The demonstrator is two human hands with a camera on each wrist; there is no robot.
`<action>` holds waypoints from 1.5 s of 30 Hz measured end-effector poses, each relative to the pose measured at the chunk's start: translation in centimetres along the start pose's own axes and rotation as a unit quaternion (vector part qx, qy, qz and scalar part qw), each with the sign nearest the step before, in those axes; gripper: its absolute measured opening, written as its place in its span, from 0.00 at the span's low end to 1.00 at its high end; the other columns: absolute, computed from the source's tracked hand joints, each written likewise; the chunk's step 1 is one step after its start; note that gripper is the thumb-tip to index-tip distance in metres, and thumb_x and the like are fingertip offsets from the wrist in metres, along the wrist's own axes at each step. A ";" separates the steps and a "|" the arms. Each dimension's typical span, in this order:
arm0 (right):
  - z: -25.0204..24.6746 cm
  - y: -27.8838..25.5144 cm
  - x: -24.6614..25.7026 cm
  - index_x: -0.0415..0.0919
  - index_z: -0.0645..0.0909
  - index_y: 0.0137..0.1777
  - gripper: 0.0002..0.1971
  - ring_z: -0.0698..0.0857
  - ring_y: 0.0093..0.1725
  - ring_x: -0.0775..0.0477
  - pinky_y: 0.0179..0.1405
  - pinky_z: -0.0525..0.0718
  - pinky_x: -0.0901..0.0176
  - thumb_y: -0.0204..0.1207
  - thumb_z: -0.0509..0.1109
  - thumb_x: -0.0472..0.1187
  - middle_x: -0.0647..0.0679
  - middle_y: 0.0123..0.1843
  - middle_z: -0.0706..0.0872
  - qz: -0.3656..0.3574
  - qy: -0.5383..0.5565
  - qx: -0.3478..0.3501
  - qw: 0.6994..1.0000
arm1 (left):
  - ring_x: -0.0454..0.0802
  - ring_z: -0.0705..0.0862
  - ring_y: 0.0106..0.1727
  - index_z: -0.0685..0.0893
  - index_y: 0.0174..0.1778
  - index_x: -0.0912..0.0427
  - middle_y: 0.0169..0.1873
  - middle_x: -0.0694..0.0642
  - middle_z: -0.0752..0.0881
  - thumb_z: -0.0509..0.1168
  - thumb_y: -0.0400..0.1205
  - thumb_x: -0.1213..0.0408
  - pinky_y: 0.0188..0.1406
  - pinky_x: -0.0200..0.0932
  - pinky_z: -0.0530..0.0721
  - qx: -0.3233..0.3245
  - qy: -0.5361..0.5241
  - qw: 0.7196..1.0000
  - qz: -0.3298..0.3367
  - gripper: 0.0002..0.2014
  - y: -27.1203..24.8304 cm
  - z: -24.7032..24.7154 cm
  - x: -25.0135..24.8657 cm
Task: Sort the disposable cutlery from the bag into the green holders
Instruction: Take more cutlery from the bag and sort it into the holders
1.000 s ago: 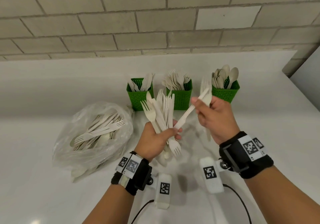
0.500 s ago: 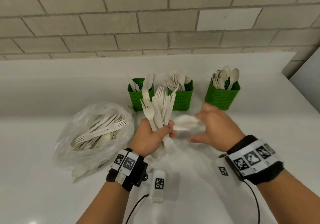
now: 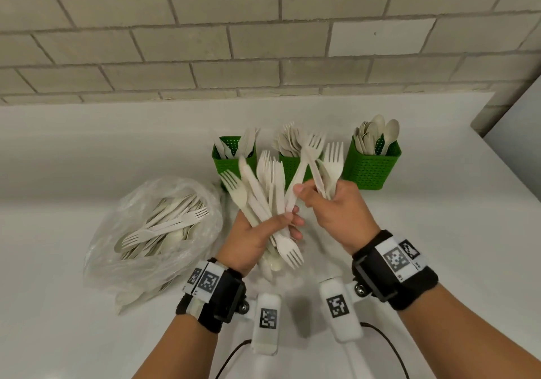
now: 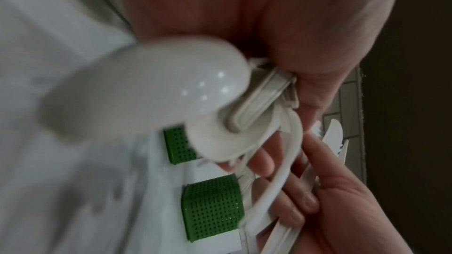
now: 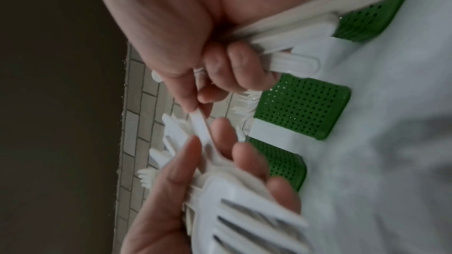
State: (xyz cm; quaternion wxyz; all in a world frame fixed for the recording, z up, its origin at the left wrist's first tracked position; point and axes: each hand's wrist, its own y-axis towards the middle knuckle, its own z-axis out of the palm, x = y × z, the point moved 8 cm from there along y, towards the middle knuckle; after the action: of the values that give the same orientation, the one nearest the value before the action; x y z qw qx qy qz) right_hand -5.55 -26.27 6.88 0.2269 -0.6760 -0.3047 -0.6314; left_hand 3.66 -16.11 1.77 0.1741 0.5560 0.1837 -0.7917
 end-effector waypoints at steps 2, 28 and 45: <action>-0.6 0.3 -0.7 0.35 0.81 0.38 0.08 0.76 0.20 0.63 0.25 0.71 0.77 0.80 0.70 0.33 0.62 0.19 0.77 0.008 0.014 -0.014 1.000 | 0.61 0.89 0.37 0.85 0.56 0.69 0.43 0.68 0.90 0.70 0.78 0.67 0.36 0.51 0.88 -0.016 0.006 1.000 0.016 0.13 0.0 -0.3 -0.5; -6.0 0.0 -2.8 0.34 0.84 0.42 0.04 0.92 0.40 0.50 0.13 0.64 0.68 0.77 0.70 0.29 0.40 0.37 0.91 0.070 0.224 -0.146 0.961 | 0.64 0.91 0.46 0.82 0.47 0.66 0.43 0.67 0.91 0.63 0.84 0.74 0.52 0.57 0.88 -0.215 -0.100 0.971 0.018 0.03 0.6 -4.8 0.1; -2.5 -0.7 -4.5 0.38 0.83 0.49 0.03 0.70 0.20 0.52 0.25 0.73 0.54 0.81 0.69 0.37 0.49 0.25 0.72 0.102 0.046 0.004 0.994 | 0.62 0.92 0.45 0.82 0.49 0.72 0.40 0.68 0.91 0.62 0.84 0.76 0.49 0.52 0.89 -0.181 -0.077 0.980 0.021 0.05 0.5 -2.6 0.5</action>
State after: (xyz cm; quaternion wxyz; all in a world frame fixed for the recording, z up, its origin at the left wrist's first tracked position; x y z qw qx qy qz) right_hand -7.87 -28.06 2.57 0.3067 -0.6729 -0.2265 -0.6340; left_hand 5.91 -15.35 0.46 0.3020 0.4566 0.2986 -0.7817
